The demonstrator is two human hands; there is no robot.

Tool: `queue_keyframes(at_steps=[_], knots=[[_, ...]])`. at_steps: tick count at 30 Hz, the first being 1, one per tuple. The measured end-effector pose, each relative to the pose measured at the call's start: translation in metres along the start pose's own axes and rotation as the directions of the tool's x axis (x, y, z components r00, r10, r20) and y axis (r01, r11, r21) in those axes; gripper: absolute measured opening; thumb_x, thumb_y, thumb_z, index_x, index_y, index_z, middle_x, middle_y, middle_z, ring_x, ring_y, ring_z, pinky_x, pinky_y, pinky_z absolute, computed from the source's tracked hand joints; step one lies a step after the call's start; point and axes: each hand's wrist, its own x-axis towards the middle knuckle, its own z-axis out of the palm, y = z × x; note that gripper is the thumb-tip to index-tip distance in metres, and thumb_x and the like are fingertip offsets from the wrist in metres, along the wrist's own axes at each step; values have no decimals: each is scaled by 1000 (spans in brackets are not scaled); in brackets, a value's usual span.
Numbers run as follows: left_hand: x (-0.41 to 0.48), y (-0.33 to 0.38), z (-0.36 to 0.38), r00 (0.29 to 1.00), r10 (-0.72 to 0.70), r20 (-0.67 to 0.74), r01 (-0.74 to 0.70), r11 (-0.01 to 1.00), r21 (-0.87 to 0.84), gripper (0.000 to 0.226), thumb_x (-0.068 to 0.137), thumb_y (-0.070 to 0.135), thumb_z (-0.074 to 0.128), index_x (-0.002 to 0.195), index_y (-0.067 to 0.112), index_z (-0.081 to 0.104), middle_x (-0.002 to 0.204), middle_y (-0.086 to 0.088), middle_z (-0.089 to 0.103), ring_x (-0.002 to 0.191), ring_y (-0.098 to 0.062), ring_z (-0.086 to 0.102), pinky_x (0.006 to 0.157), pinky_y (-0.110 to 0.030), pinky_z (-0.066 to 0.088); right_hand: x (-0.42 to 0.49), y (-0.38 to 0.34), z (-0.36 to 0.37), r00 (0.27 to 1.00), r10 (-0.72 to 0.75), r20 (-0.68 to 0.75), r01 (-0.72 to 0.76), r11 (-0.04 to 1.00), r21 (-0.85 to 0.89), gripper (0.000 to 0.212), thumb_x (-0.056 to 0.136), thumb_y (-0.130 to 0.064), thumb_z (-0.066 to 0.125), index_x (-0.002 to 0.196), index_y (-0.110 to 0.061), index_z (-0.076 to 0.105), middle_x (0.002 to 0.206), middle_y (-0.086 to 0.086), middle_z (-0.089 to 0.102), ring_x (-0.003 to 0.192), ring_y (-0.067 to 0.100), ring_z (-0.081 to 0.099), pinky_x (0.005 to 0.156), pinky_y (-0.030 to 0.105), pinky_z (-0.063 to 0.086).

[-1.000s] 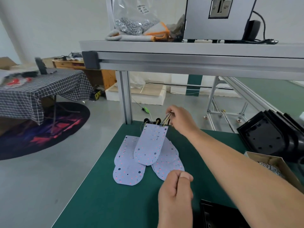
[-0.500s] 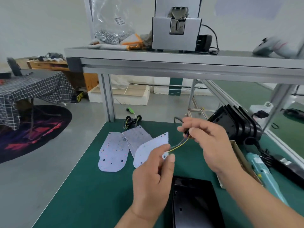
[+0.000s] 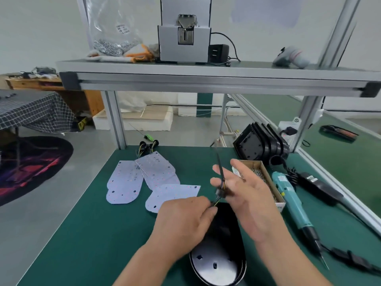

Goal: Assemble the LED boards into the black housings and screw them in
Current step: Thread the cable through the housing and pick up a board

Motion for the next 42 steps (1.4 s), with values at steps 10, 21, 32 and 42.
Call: queue_keyframes(at_steps=[10,21,32,42], knots=[[5,-45,-10,825,-565,-26,549,811,-201,44,96,42,57,66,19,35,52,5,35,55,-18,24,51,-34,27,45,-27,-30,911,20,-413,31,992,119,24,108,-29,57,94,-10,62,75,3,67,74,22,76,56,27,54],[10,-33,-23,839,-494,230,417,311,-854,51,78,54,70,74,14,39,63,5,25,55,-18,21,55,-28,19,32,-20,-53,927,113,-357,-153,984,-86,18,108,-5,53,91,-10,58,70,5,63,66,20,76,44,21,55],[7,-5,-21,951,-304,50,196,474,-858,41,79,44,79,68,15,53,60,7,47,57,-8,41,55,-17,34,1,12,7,955,274,-117,-286,953,-101,10,104,-10,61,97,-11,54,73,8,65,59,23,71,40,24,50],[-6,16,-17,994,-61,89,105,722,-684,10,103,41,61,107,32,62,79,15,68,72,-4,64,68,-17,46,-2,23,6,978,205,25,-158,821,-549,30,78,-32,73,93,-9,62,65,9,52,40,13,37,40,23,25]])
